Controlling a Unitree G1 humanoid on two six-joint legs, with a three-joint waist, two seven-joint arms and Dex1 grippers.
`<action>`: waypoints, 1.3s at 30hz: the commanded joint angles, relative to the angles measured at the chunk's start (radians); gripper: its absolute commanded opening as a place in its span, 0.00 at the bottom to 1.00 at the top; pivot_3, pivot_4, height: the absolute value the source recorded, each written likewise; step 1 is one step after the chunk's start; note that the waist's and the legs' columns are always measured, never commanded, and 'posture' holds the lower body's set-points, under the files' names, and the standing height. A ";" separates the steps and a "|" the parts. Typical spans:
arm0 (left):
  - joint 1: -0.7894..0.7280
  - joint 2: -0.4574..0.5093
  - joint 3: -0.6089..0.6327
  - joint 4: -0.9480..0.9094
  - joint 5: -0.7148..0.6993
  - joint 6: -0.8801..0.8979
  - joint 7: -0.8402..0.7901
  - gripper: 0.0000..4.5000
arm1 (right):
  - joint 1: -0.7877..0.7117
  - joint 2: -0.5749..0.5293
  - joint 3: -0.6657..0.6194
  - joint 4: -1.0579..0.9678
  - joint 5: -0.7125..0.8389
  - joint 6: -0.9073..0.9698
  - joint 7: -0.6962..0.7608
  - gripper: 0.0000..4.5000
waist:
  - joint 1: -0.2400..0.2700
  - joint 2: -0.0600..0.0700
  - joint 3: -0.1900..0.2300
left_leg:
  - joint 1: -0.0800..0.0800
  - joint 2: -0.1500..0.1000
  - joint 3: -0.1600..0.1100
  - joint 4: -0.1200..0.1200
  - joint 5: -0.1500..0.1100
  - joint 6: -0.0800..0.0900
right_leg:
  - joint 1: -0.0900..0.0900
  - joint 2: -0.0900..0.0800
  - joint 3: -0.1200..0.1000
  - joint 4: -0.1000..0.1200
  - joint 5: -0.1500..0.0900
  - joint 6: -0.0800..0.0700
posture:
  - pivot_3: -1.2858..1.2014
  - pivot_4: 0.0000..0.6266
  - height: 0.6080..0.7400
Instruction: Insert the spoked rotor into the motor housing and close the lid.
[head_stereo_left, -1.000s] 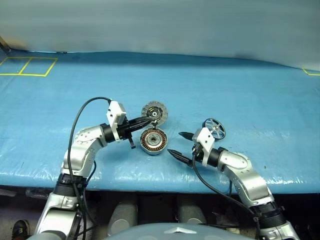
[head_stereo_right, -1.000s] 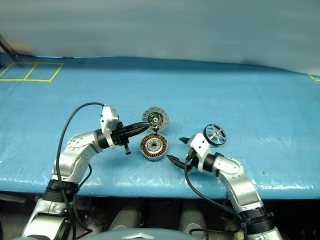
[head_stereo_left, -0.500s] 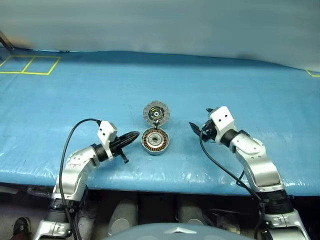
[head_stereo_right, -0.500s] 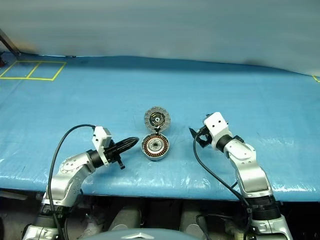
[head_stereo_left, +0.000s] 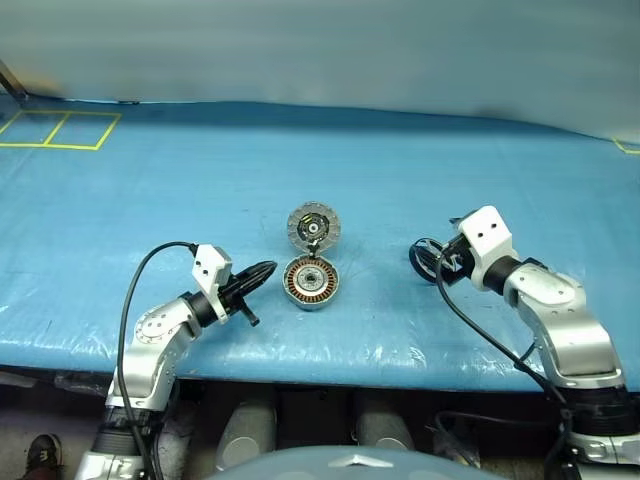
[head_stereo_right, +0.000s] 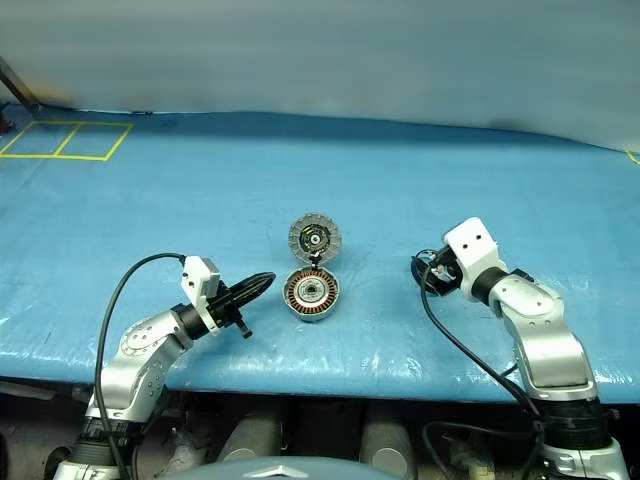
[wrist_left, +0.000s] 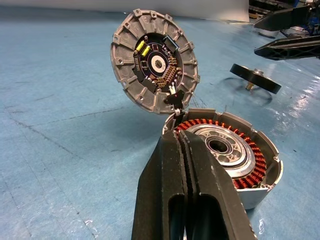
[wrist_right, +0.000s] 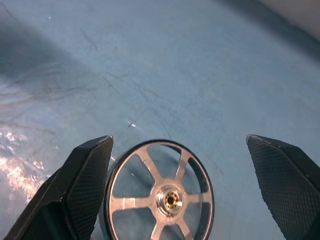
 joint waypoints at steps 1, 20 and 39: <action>-0.008 -0.002 0.002 -0.024 -0.003 -0.016 0.007 0.01 | 0.001 -0.032 -0.058 0.002 0.018 -0.009 0.016 1.00 | -0.002 0.000 0.000 | 0.000 0.000 0.001 0.000 0.000 0.000 | 0.000 0.000 0.000 0.000 0.000 0.000 | 0.52 0.24 1.00; 0.027 -0.009 -0.015 -0.027 0.020 -0.027 0.034 0.01 | -0.135 -0.058 0.105 0.236 -0.048 -0.073 0.114 1.00 | 0.000 0.000 0.001 | 0.000 0.000 0.001 0.000 0.000 0.000 | 0.000 0.000 0.000 0.000 0.000 0.000 | 0.52 0.24 1.00; 0.023 -0.005 -0.027 -0.022 0.021 -0.025 0.050 0.00 | -0.092 -0.045 0.122 0.126 -0.123 -0.070 0.024 0.58 | 0.000 -0.001 0.001 | 0.000 0.000 0.001 0.000 0.000 0.000 | -0.001 0.000 0.000 0.000 0.000 0.000 | 0.52 0.24 1.00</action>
